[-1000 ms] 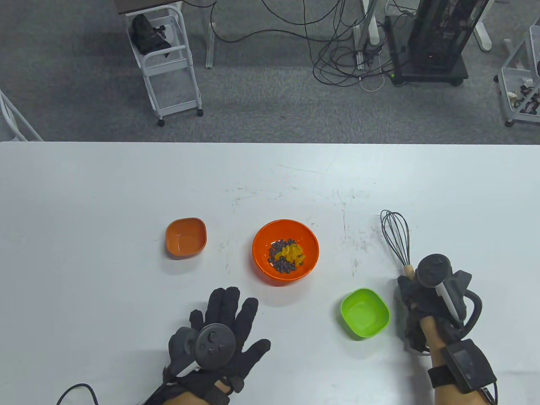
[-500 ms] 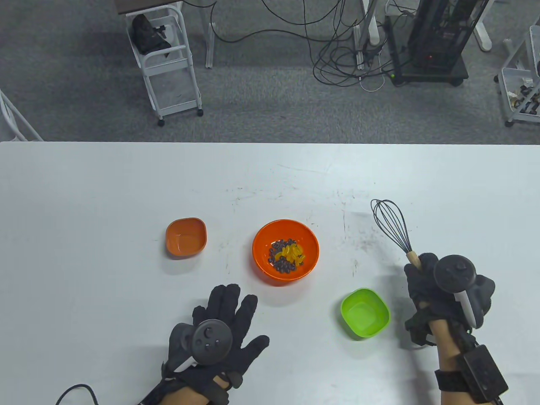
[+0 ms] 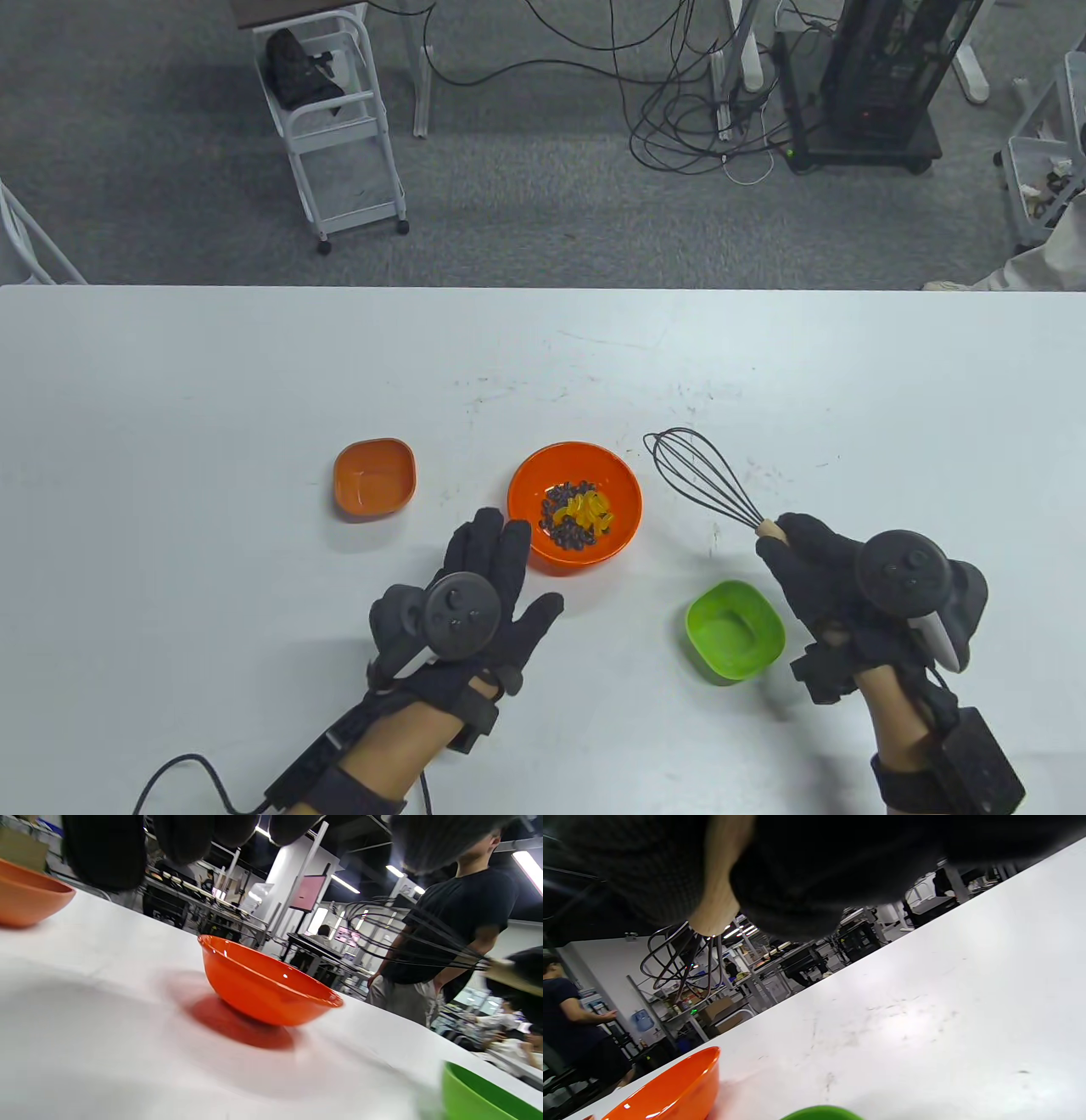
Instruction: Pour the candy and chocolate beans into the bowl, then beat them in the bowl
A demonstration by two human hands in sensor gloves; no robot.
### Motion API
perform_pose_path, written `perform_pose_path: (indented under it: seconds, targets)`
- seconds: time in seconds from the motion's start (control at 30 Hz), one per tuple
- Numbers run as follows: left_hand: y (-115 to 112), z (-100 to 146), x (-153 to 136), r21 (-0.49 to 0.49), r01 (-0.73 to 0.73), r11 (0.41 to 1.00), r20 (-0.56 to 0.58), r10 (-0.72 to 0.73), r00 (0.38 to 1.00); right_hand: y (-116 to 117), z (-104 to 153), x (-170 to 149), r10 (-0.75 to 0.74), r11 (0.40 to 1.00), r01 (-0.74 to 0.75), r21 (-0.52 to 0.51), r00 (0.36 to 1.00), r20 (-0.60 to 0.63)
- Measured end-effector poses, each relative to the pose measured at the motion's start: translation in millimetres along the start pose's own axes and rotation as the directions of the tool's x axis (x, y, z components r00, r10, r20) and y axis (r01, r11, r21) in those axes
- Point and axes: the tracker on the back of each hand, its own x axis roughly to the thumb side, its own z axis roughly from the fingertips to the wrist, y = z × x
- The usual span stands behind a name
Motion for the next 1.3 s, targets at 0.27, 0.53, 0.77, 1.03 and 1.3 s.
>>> perform_pose_path:
  seconds: [0.27,0.53,0.77,1.03,1.3]
  targets:
    - [-29.1,-47.1,-11.5,-0.026,-0.023,0.999,-0.268,0.015,0.963,5.3,6.9,10.9,0.000,0.998,-0.004,0.065,0.998,0.065]
    - [-44.2,-65.8,-42.9,-0.049,-0.105,0.993,-0.415,0.075,0.907,11.5,-0.4,17.8,0.041,0.991,-0.051,0.124,0.996,0.075]
    - [-51.8,-72.6,-63.7,-0.077,-0.269,0.960,-0.485,0.200,0.852,24.7,-14.9,49.7,0.070,0.975,-0.087,0.207,0.994,0.085]
    - [-56.7,-71.5,-66.9,-0.039,-0.347,0.937,-0.496,0.283,0.821,56.4,-41.3,76.3,0.209,0.941,-0.190,0.281,0.977,-0.037]
    - [-59.5,-72.6,-71.4,-0.073,-0.427,0.901,-0.478,0.344,0.808,87.3,-49.2,77.3,0.107,0.956,-0.097,0.278,0.994,-0.018]
